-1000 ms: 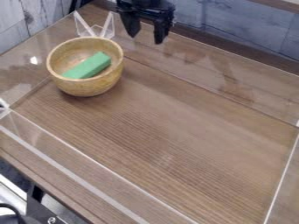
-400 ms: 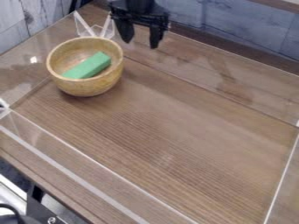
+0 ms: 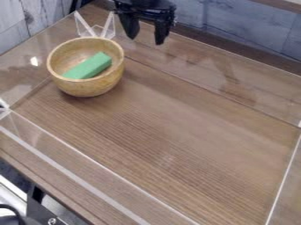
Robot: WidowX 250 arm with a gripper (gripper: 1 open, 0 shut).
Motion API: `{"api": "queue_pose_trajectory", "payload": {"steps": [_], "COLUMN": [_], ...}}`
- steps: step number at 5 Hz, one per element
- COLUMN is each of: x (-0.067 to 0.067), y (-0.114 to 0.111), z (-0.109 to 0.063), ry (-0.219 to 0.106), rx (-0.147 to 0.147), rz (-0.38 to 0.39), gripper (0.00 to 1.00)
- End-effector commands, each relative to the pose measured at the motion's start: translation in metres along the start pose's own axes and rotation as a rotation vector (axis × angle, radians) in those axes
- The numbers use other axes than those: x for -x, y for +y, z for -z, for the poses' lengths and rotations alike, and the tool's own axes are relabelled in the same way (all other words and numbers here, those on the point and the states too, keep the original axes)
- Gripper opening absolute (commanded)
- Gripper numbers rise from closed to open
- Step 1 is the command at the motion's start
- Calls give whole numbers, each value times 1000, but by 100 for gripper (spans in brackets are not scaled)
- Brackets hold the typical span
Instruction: Put green stick into wooden bowl
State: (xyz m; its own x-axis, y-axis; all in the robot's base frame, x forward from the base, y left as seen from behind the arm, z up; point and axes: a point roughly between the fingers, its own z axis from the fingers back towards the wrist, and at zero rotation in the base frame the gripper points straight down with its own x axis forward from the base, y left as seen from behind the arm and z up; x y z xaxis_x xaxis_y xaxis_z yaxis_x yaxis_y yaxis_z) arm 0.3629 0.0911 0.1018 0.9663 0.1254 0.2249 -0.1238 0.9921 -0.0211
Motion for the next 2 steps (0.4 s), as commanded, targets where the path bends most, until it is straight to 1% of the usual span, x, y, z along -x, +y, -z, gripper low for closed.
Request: {"api": "queue_pose_trajectory", "payload": {"steps": [1, 2], "x": [-19, -19], "y": [8, 5], "z": [-30, -28], "ry": [-102, -98], "rx": [-6, 3], "rz": [63, 109], "gripper": [100, 100]}}
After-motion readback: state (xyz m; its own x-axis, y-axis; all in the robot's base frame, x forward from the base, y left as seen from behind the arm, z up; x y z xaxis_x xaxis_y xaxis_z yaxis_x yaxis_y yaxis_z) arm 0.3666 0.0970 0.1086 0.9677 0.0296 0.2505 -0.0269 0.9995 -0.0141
